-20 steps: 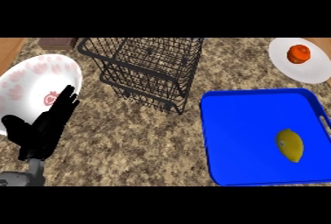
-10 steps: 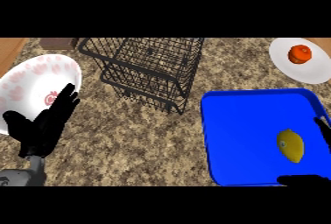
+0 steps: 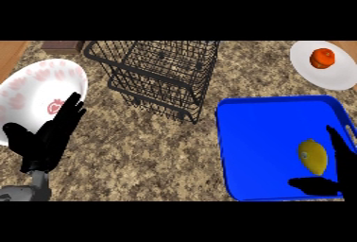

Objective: Pick the lemon from the tray and place it in the tiered basket

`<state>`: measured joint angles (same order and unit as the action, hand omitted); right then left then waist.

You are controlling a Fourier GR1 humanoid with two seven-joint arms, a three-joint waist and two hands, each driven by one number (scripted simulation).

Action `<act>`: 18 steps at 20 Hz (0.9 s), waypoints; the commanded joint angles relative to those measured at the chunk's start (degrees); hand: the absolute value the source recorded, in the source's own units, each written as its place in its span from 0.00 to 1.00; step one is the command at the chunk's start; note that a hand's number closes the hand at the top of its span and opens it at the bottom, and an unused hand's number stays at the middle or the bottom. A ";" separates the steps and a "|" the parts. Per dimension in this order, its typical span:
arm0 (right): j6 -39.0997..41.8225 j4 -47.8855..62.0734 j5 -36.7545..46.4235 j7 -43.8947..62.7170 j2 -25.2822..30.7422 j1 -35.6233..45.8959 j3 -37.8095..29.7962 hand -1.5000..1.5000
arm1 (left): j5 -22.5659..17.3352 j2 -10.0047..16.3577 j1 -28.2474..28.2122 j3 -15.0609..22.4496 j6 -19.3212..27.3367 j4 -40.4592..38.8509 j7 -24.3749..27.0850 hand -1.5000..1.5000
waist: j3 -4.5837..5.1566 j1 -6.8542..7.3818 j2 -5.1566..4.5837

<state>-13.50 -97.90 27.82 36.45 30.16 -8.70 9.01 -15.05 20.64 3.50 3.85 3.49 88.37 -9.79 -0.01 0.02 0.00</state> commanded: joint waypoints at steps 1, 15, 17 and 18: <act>0.59 0.44 3.14 -2.40 -0.55 -2.23 -2.88 0.00 | 1.00 -1.06 -0.81 -1.38 -1.59 0.53 -0.62 0.50 | 0.02 -0.16 0.05; 10.05 8.43 6.62 -4.78 -4.56 3.13 -0.62 1.00 | 3.74 -3.65 -1.20 -2.93 -3.33 2.77 -1.48 0.50 | 0.02 0.15 0.04; 9.97 10.58 6.31 -11.09 -2.51 1.52 -2.56 1.00 | 4.90 -4.47 1.89 -3.46 -2.51 -0.66 -1.29 0.50 | 0.02 -0.20 0.00; 8.36 13.92 10.12 -8.16 -5.51 5.22 0.13 1.00 | 4.85 -4.22 0.14 -2.84 -1.88 3.81 -4.31 0.50 | 0.00 0.24 0.00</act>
<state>-5.11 -88.38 33.60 28.94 26.64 -5.05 6.44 -11.16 17.29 4.13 0.71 1.06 90.50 -12.49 0.56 0.07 0.36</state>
